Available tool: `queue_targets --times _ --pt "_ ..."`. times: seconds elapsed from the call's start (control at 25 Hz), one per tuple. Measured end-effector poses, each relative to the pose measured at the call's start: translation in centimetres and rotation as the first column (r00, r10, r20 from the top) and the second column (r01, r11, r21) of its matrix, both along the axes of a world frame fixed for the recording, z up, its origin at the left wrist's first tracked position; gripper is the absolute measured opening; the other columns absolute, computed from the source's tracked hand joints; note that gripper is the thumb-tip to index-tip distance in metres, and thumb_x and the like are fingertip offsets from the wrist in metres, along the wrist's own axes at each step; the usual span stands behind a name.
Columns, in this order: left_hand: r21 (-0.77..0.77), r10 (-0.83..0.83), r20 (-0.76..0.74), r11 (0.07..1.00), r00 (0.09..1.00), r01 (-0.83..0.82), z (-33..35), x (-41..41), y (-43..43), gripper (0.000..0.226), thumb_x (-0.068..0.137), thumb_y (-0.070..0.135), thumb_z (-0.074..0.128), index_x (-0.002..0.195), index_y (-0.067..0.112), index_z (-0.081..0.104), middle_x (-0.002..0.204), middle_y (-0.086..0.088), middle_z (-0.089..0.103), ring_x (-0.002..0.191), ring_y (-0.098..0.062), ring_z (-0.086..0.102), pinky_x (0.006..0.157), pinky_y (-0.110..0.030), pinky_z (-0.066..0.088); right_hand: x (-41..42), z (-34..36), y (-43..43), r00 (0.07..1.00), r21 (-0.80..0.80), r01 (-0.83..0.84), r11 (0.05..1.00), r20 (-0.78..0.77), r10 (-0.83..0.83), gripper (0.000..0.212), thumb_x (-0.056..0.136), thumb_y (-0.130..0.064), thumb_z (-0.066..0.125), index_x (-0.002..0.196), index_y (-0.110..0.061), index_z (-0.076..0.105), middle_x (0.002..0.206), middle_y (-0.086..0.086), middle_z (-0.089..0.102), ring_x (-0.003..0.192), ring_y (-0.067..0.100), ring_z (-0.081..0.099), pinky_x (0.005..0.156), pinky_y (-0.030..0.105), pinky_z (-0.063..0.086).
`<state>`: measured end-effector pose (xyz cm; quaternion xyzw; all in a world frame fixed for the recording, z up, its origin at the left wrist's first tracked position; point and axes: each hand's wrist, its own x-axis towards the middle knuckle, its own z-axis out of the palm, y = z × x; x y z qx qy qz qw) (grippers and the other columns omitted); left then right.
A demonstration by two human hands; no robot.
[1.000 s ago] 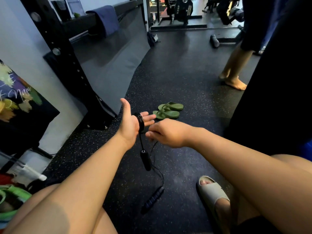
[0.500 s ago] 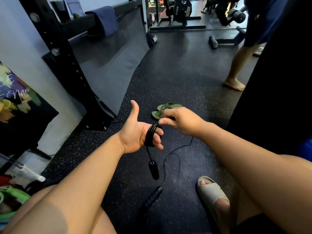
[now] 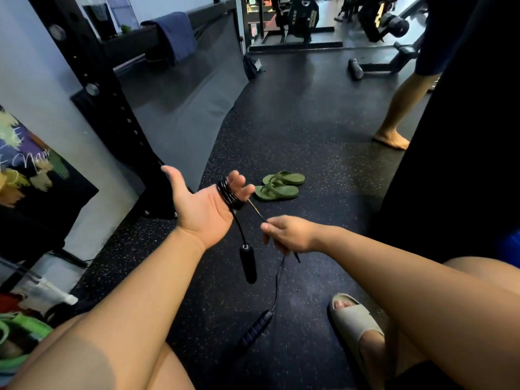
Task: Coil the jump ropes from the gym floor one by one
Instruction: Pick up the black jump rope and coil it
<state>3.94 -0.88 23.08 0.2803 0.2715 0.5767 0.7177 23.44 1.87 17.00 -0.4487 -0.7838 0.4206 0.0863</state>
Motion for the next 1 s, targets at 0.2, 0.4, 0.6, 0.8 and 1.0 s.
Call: queue_targets --times 0.2,0.4,0.6,0.8,1.0 --pt "-0.002 0.189 -0.112 0.982 0.976 -0.19 -0.9 -0.1 0.9 0.12 0.074 0.095 0.011 0.123 -0.006 0.054 0.111 -0.024 0.07 0.114 -0.039 0.065 0.109 -0.049 0.044 -0.7 2.8 -1.2 0.949 0.106 -0.229 0.968 0.247 0.198 0.032 0.107 -0.031 0.037 0.107 -0.012 0.063 0.075 -0.008 0.052 0.063 0.006 0.05 0.055 0.013 0.041" --pt "-0.077 0.038 -0.539 0.993 0.842 -0.094 -1.6 1.0 0.8 0.121 0.079 0.087 -0.008 0.134 -0.002 0.051 0.112 -0.019 0.074 0.107 -0.028 0.071 0.11 -0.044 0.04 -1.3 5.4 -1.3 0.942 0.468 -0.306 0.829 0.272 0.194 0.03 0.103 -0.035 0.046 0.1 -0.014 0.066 0.091 0.008 0.07 0.083 0.027 0.063 0.068 0.034 0.041" --pt "-0.221 -0.372 -0.646 0.927 0.666 0.303 -1.2 1.6 -0.4 0.131 0.071 0.089 -0.017 0.092 -0.002 0.075 0.087 -0.024 0.072 0.086 -0.027 0.072 0.085 -0.027 0.049 0.4 7.4 -0.1 0.978 0.693 -0.172 0.7 0.203 0.039 0.034 0.085 -0.063 0.059 0.085 -0.03 0.069 0.071 -0.011 0.062 0.067 0.011 0.057 0.058 0.033 0.048" --pt "-0.294 -0.522 -0.56 0.852 0.644 0.434 -1.1 1.4 -0.5 0.128 0.061 0.097 -0.002 0.096 -0.007 0.064 0.079 -0.022 0.071 0.083 -0.038 0.071 0.086 -0.035 0.055 1.7 6.7 1.5 0.995 0.656 -0.097 0.749 0.079 0.06 0.03 0.081 -0.061 0.068 0.089 -0.032 0.071 0.088 -0.012 0.066 0.083 0.004 0.058 0.062 0.019 0.04" --pt "-0.239 -0.536 -0.418 0.844 0.733 0.481 -0.2 0.7 -0.8 0.123 0.055 0.103 0.001 0.082 0.0 0.064 0.062 -0.013 0.064 0.067 -0.034 0.067 0.082 -0.039 0.055 1.7 4.7 2.6 0.986 0.639 -0.08 0.765 -0.061 0.154 0.025 0.097 -0.045 0.057 0.091 -0.023 0.067 0.083 -0.007 0.064 0.078 0.012 0.059 0.073 0.033 0.048"
